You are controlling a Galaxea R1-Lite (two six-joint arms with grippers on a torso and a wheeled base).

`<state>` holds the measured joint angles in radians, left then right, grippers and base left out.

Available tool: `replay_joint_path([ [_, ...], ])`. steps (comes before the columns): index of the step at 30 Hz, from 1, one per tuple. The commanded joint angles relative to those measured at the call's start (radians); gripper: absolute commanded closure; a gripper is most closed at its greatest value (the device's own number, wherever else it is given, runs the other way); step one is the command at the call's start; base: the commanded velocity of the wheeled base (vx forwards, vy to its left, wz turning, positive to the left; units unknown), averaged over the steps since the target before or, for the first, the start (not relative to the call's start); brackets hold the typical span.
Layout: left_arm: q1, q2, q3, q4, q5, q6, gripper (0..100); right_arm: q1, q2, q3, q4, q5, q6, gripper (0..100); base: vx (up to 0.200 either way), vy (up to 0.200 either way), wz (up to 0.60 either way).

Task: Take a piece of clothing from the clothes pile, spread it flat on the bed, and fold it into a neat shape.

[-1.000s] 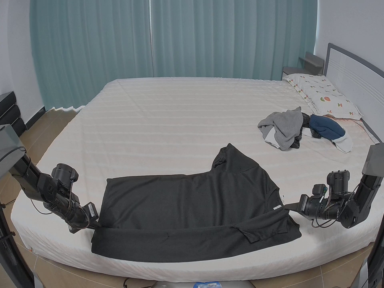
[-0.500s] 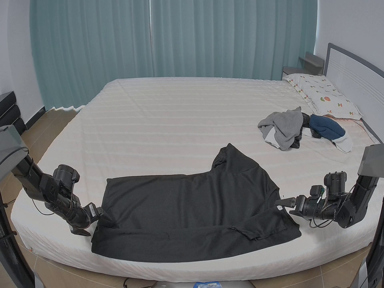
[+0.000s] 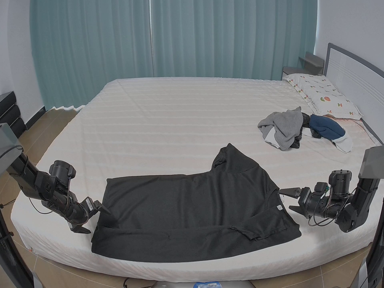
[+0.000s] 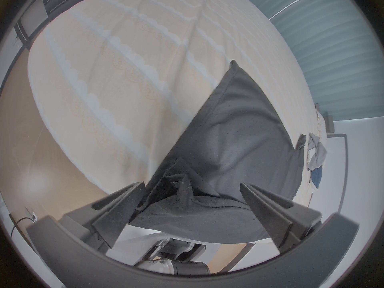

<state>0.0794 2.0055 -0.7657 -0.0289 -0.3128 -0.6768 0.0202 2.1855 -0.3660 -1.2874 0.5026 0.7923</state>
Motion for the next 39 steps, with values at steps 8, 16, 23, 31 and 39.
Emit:
replay_joint_path([
  [8,0.002,-0.008,0.005,-0.005,-0.014,-0.018,0,0.003,0.01,0.021,-0.004,0.001,0.008,0,0.025,0.0,0.0],
  [16,0.003,-0.036,0.006,-0.005,-0.017,-0.027,0,0.001,0.01,0.03,-0.004,0.001,0.008,0,0.125,0.0,0.0],
  [23,0.005,-0.036,-0.032,-0.023,-0.005,-0.024,0,0.001,0.011,0.03,-0.004,0.002,0.008,0,0.0,0.0,0.0],
  [31,0.019,0.025,-0.167,-0.043,-0.005,-0.027,0,0.001,0.011,0.027,-0.004,0.002,0.034,0,0.0,0.0,0.0],
  [39,0.017,0.216,-0.383,-0.059,-0.002,-0.026,0,0.001,0.033,0.024,-0.007,0.001,0.033,0,0.0,0.0,0.0],
])
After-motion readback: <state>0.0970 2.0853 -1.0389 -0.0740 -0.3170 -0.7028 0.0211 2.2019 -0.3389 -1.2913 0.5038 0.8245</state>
